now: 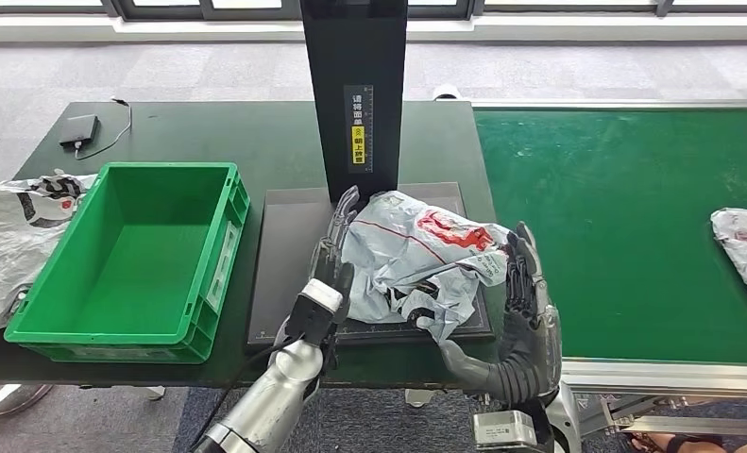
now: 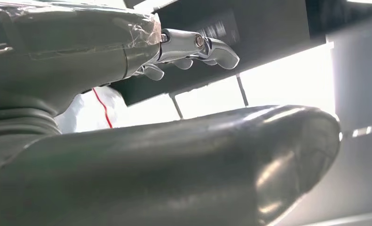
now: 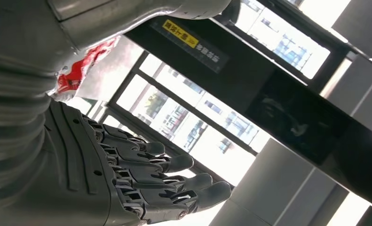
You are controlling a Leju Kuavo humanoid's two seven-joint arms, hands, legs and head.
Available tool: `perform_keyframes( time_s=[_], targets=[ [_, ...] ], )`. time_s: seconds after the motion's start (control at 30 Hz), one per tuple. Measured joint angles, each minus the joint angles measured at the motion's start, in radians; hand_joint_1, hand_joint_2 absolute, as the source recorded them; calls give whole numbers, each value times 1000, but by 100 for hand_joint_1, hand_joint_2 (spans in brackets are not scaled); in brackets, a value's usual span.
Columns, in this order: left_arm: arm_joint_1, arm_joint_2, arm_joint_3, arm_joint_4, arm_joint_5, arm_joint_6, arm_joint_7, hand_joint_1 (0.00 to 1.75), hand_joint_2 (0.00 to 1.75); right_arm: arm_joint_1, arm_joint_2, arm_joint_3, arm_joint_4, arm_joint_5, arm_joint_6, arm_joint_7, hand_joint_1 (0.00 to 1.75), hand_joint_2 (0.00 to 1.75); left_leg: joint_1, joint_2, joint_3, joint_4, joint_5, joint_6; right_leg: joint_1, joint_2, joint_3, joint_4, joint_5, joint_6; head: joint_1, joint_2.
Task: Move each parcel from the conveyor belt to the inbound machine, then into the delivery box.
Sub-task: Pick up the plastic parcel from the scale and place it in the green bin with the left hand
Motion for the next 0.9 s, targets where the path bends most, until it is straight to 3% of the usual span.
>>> perform_keyframes(
  time_s=[0.1, 0.23, 0.37, 0.43, 0.53, 0.63, 0.77, 0.9],
  targets=[
    [-29, -12, -19, 48, -20, 3, 12, 0, 0, 14, -25, 27, -47, -11, -12, 0, 0, 175, 0, 1, 0, 0, 0, 0, 0, 0, 0, 0, 0, 0, 0, 0],
    [-49, -20, -29, 85, -21, 2, 16, 0, 175, 22, -45, 43, -82, -19, -17, 1, 0, 175, 0, 1, 0, 0, 0, 0, 0, 1, 0, 0, 0, 0, 0, 0],
    [-77, -28, -48, 139, -53, 0, 69, 0, 175, 1, -66, 71, -97, -69, -54, 1, 0, 175, 0, 1, 0, 0, 0, 0, 0, 0, 0, 0, 1, 0, 0, 0],
    [-101, -32, -93, 178, -109, 54, 138, 0, 175, -31, -77, 99, -100, -100, -74, 1, 0, 175, 0, 1, 0, 0, 1, 0, 0, 1, 0, 0, 1, 0, 0, 0],
    [-140, -34, -222, 227, -184, 168, 283, 0, 175, -86, -85, 147, -99, -132, -77, 1, 0, 175, 0, 1, 0, 0, 1, 0, 0, 1, 0, 0, 1, 0, 0, 0],
    [-168, -35, -370, 269, -206, 215, 411, 0, 175, -146, -87, 201, -92, -154, -78, 1, 0, 175, 0, 1, 0, 0, 1, 0, 0, 1, 1, 1, 1, 0, 0, 0],
    [-177, -35, -533, 316, -223, 217, 486, 0, 175, -213, -87, 255, -73, -181, -77, 2, 0, 175, 0, 1, 0, 0, 1, 0, 0, 1, 1, 1, 1, 0, 0, 0],
    [-183, -35, -633, 351, -231, 221, 526, 0, 175, -251, -88, 284, -49, -189, -75, 1, 0, 175, 0, 1, 0, 0, 1, 0, 0, 0, 1, 1, 1, 0, 0, 0]
  ],
)
